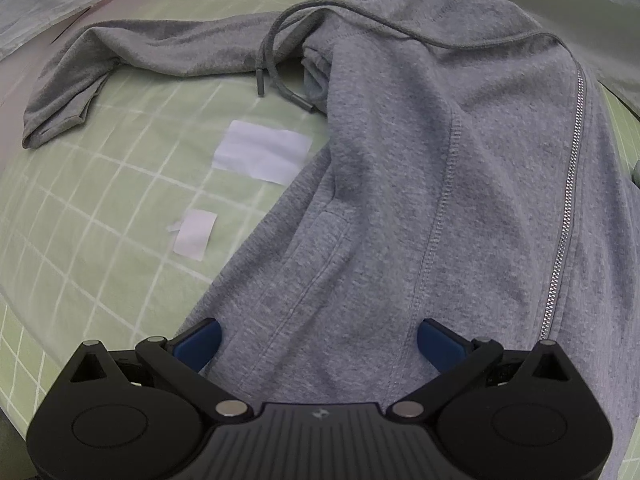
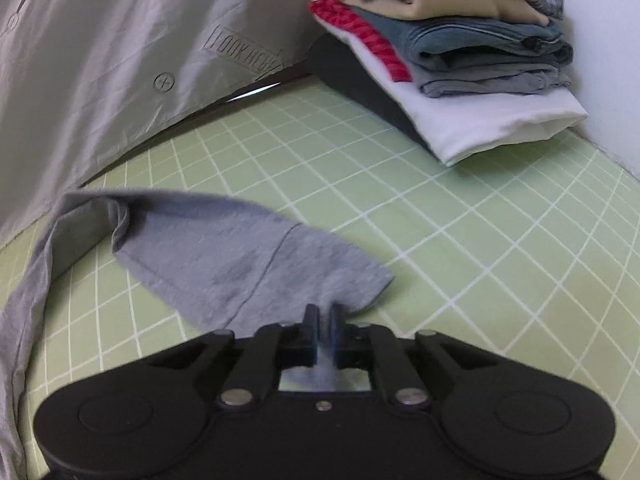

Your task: Fold clothes

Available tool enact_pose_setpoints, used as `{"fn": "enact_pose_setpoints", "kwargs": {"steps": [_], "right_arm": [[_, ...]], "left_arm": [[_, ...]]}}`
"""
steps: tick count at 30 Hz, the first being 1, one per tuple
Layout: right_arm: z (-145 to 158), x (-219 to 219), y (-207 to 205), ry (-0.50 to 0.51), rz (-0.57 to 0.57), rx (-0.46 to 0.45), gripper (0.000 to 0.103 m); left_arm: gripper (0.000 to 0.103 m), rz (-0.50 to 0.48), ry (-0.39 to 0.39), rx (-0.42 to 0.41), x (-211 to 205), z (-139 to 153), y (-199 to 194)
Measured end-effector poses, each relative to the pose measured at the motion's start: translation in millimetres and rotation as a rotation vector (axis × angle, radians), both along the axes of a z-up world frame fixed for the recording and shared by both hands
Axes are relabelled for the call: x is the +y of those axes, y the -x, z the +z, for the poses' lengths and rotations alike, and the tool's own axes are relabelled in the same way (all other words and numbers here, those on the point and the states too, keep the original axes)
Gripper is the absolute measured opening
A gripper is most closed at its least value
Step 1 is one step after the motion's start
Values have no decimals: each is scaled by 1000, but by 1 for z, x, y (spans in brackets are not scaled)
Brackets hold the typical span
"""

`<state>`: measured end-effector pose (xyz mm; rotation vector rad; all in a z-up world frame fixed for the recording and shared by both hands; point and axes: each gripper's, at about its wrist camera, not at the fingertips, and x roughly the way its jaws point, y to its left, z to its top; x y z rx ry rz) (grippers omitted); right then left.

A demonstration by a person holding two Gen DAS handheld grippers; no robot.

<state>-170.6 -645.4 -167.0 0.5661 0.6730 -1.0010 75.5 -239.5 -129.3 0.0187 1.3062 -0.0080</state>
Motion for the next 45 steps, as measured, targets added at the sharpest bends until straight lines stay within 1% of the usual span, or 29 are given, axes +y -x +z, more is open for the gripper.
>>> {"fn": "enact_pose_setpoints", "kwargs": {"steps": [2,5,7,9,11,14,18,20,24,25,26,28,30,32,34,36,39,42,45], "right_arm": [[11,-7,14,39,-39,-13,5],[40,-19,39,162,-108,23,5],[56,-30,57,207,-150,18,5],[70,-40,74,240,-186,12,5],[79,-49,87,274,-207,23,5],[85,-58,101,313,-220,66,5],[78,-67,114,308,-261,125,5],[63,-72,117,265,-281,175,5],[23,-75,116,112,-294,274,7],[16,-72,116,93,-295,290,11],[13,-69,114,92,-290,304,31],[11,-58,109,112,-280,328,55],[14,-50,105,114,-263,304,62],[19,-44,100,89,-232,243,80],[24,-36,92,69,-196,185,82],[30,-25,76,61,-148,162,82],[43,1,49,58,-48,134,83],[57,35,24,27,56,68,84],[63,73,1,-30,139,-12,91]], "left_arm": [[103,-1,0,-3,-1,0,0],[103,-1,1,-2,-3,0,2],[103,2,2,-2,1,2,28],[103,0,3,-1,13,-3,22],[103,-3,5,-1,24,-10,6],[103,-5,4,-1,18,-14,-13],[103,-6,6,-4,21,-16,-16],[103,-5,6,-5,20,-17,-16],[103,-8,8,-6,19,-17,-14],[103,-10,8,-5,18,-17,-14],[103,-13,9,-6,19,-18,-14],[103,-16,10,-15,21,-21,-14],[103,-21,11,-31,21,-21,-11],[103,-27,12,-48,22,-25,-14],[103,-39,14,-62,22,-24,-11],[103,-58,23,-64,24,-24,-11],[103,-76,81,-68,35,-21,-8],[103,1,161,-89,64,-15,-2],[101,80,167,-134,101,-9,1]]}}
